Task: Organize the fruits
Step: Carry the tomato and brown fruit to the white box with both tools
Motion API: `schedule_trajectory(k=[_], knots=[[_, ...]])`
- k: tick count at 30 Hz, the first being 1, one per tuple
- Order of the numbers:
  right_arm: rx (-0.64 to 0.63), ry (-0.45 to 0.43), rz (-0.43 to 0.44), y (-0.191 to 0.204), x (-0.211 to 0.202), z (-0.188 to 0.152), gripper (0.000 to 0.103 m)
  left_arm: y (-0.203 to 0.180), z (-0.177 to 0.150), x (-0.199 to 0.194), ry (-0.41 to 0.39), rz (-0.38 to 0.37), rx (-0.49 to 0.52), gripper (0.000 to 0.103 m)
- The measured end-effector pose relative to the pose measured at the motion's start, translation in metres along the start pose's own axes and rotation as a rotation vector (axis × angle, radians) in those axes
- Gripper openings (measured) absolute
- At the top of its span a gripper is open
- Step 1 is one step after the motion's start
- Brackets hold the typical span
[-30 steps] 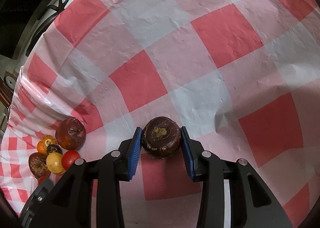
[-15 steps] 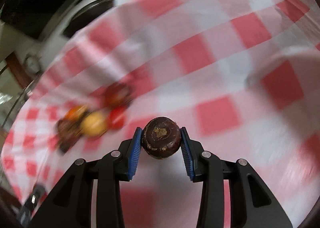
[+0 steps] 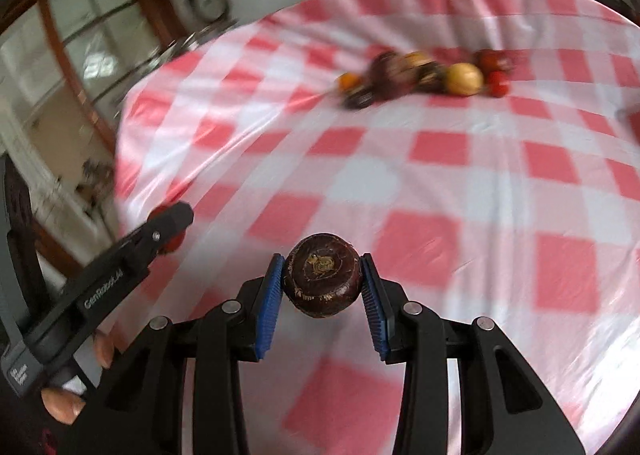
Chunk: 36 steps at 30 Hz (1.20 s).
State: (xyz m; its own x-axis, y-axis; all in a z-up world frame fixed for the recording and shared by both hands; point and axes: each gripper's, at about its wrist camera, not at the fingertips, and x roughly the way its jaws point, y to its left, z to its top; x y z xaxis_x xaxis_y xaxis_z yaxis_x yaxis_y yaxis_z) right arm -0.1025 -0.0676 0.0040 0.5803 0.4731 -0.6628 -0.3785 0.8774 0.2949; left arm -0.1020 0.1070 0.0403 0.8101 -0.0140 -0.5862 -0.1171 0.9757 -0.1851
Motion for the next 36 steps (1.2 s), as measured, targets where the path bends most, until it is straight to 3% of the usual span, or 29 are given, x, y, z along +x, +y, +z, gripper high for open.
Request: schedule_trajectory(k=[12, 20, 26, 31, 36], knots=[[-0.2, 0.031, 0.074, 0.079, -0.003, -0.019, 0.038, 0.088, -0.035, -0.055, 0.041, 0.124, -0.051, 0.03], [-0.355, 0.064, 0.147, 0.137, -0.004, -0.048, 0.038, 0.134, -0.065, -0.101, 0.015, 0.204, -0.098, 0.03], [-0.49, 0.111, 0.227, 0.185, 0.0, -0.075, 0.038, 0.176, -0.084, -0.122, 0.03, 0.263, -0.171, 0.03], [-0.661, 0.167, 0.367, 0.232, 0.0, -0.113, 0.039, 0.217, -0.108, -0.141, 0.044, 0.33, -0.246, 0.03], [-0.834, 0.278, 0.393, 0.27, 0.019, -0.157, 0.039, 0.254, -0.132, -0.139, 0.101, 0.4, -0.314, 0.03]])
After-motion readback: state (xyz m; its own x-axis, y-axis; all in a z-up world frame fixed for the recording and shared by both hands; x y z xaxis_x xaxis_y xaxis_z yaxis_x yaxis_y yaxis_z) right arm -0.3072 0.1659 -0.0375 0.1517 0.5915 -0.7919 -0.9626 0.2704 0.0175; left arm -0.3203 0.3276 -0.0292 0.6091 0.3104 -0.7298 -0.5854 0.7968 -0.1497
